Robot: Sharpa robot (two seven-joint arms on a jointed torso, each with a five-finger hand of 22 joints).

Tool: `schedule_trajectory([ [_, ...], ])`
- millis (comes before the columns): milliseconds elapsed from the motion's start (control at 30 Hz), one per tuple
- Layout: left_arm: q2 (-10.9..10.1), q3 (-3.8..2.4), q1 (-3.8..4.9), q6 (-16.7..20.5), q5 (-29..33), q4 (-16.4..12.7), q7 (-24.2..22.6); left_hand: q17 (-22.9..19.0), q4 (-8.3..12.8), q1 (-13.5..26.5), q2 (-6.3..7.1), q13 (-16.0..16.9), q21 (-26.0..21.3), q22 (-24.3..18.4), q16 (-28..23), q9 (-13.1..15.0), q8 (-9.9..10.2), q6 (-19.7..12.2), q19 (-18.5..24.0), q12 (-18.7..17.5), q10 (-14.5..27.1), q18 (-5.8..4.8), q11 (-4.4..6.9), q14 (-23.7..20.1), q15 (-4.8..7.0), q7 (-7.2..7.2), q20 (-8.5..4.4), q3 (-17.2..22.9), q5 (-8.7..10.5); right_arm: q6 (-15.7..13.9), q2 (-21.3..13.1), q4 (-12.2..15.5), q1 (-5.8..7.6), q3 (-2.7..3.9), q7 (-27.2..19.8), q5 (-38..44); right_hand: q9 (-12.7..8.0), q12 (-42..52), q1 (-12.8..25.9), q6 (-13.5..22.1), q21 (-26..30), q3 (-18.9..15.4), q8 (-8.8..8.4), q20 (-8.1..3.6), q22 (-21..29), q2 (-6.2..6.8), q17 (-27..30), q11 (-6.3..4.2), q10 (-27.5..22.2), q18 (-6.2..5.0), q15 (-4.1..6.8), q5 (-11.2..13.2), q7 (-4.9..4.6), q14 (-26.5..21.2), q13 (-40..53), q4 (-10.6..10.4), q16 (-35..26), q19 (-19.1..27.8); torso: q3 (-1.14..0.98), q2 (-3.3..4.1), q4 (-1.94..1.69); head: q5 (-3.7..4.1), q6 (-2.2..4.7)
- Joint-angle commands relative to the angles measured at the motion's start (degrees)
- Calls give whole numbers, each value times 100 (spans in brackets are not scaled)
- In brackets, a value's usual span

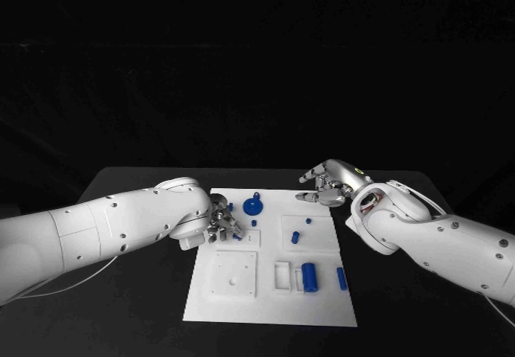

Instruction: Assemble the parts on the task board

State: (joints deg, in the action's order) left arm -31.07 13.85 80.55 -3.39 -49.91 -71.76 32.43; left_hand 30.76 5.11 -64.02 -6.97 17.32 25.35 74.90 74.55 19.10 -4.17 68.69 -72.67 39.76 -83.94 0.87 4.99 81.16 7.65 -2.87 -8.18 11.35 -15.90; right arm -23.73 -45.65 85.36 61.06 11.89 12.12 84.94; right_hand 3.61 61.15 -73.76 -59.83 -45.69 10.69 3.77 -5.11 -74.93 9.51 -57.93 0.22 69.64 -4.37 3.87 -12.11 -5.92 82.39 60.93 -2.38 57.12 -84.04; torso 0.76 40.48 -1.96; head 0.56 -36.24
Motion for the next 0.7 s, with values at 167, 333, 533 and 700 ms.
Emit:
schedule_trajectory([
  [167, 35, -1, -1, 6, -21, 23, -13, 0, -239, -44, -95, -26, -19, 105, -11, 2438, -470, 1525, -9, 13, -288, -7, 39, -9, 22, 685, 38, -126, 393, 24, -5, 11, -3, 3, 15, 4, -3, -28, 42, -31, 30, -11, -20, 8, -560, 4, -2, -15, -43, -111, 12, -52, -2, 19, -6, -47, -37, -270, 4, 1, -2, 21, 2],
  [333, 51, -1, -4, -1, -35, 39, -12, -7, -337, -40, -71, -29, -22, 106, -7, 2432, -475, 1529, -12, 22, -287, -5, 40, -11, 24, 687, 39, -215, 450, 23, -2, 7, -4, 3, 18, 4, -3, -28, 42, -33, 31, -12, -20, 8, -560, 4, -2, -15, -43, -111, 12, -52, -2, 19, -6, -49, -38, -270, 1, 6, -3, 39, 6],
  [533, 63, -1, -8, -49, -62, 57, -7, -17, -333, -33, -6, -32, -25, 105, -12, 2432, -475, 1527, -10, 20, -288, -9, 36, -14, 21, 686, 38, -252, 414, 24, -1, 2, -7, 3, 20, 4, -2, -31, 45, -43, 34, -17, -19, 8, -560, 5, -1, -16, -45, -111, 13, -58, 1, 18, -9, -57, -40, -270, 0, 2, -1, 29, -8],
  [700, 66, -1, -9, -118, -69, 60, -2, -12, -306, -46, 69, -31, -27, 105, -8, 2432, -473, 1527, -8, 22, -287, -12, 35, -15, 20, 687, 37, -282, 375, 27, -1, -2, -11, 3, 22, 4, -3, -33, 46, -47, 37, -24, -21, 7, -559, 7, 0, -17, -45, -111, 14, -68, 2, 18, -11, -66, -43, -270, 0, 0, -1, 36, -18],
])
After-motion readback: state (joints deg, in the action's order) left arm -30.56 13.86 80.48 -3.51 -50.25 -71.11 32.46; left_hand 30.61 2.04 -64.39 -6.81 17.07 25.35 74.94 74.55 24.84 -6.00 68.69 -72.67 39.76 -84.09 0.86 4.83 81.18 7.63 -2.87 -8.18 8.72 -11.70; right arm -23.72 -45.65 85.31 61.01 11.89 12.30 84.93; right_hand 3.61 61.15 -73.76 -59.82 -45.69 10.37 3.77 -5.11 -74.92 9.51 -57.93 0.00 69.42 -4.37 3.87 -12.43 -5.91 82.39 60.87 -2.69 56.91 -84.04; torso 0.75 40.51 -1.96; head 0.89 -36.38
